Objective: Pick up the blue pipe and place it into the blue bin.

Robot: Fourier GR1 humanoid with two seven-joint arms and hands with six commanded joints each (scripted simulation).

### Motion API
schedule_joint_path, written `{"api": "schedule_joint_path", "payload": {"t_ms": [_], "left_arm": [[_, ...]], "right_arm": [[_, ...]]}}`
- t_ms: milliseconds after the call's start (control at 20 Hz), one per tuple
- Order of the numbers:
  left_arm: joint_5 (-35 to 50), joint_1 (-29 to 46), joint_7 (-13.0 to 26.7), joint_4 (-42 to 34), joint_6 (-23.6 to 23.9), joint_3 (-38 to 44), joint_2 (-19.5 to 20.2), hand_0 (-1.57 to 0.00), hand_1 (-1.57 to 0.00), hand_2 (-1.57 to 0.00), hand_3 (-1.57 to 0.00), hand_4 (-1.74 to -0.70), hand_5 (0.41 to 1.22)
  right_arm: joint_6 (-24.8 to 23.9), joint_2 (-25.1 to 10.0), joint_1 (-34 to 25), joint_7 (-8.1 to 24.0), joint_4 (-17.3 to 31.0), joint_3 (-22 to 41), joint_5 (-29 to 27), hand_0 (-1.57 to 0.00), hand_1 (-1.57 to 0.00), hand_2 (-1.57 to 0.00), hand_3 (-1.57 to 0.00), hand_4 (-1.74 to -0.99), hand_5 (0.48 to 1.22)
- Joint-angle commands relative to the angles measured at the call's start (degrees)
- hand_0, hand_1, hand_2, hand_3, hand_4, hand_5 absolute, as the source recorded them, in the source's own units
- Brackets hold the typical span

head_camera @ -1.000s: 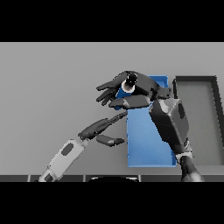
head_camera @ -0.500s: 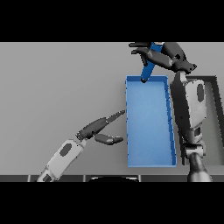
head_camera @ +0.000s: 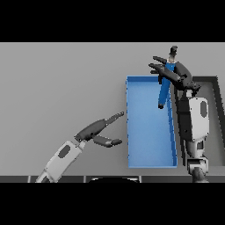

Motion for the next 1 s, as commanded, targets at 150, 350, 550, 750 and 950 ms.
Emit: {"api": "schedule_joint_path", "payload": {"t_ms": [150,350,550,750,950], "left_arm": [[-0.17,-0.12,0.09,0.31,0.18,0.16,0.01,0.00,0.00,0.00,0.00,-0.83,0.470],[-0.25,-0.53,0.82,0.72,0.67,-0.01,-1.02,0.00,0.00,0.00,0.00,-0.83,0.475],[-0.54,-0.13,0.30,0.76,0.50,-0.32,-0.88,0.00,0.00,0.00,0.00,-0.83,0.476],[-0.22,-1.16,1.54,0.64,0.39,-0.07,-0.98,0.00,0.00,0.00,0.00,-0.83,0.477],[0.57,-0.25,0.65,-0.43,0.19,0.34,-0.13,0.00,0.00,0.00,0.00,-0.83,0.475]], "right_arm": [[-3.46,-1.15,5.89,2.30,-1.09,4.17,2.21,-1.57,-1.57,-1.57,-1.08,-1.586,1.221],[-4.96,-3.79,9.75,2.30,0.43,11.93,2.04,-1.57,-1.57,-1.57,-0.69,-1.653,1.205],[-11.96,-9.20,8.54,2.30,8.42,24.33,-8.98,-1.17,-1.11,-1.07,-0.65,-1.477,1.178],[-14.12,-15.24,5.57,2.31,7.94,36.78,-20.89,-0.48,-0.45,-0.44,-0.26,-1.264,1.139],[-11.12,-19.09,5.39,2.32,2.15,41.43,-16.08,-0.20,-0.18,-0.18,-0.11,-1.199,0.967]]}}
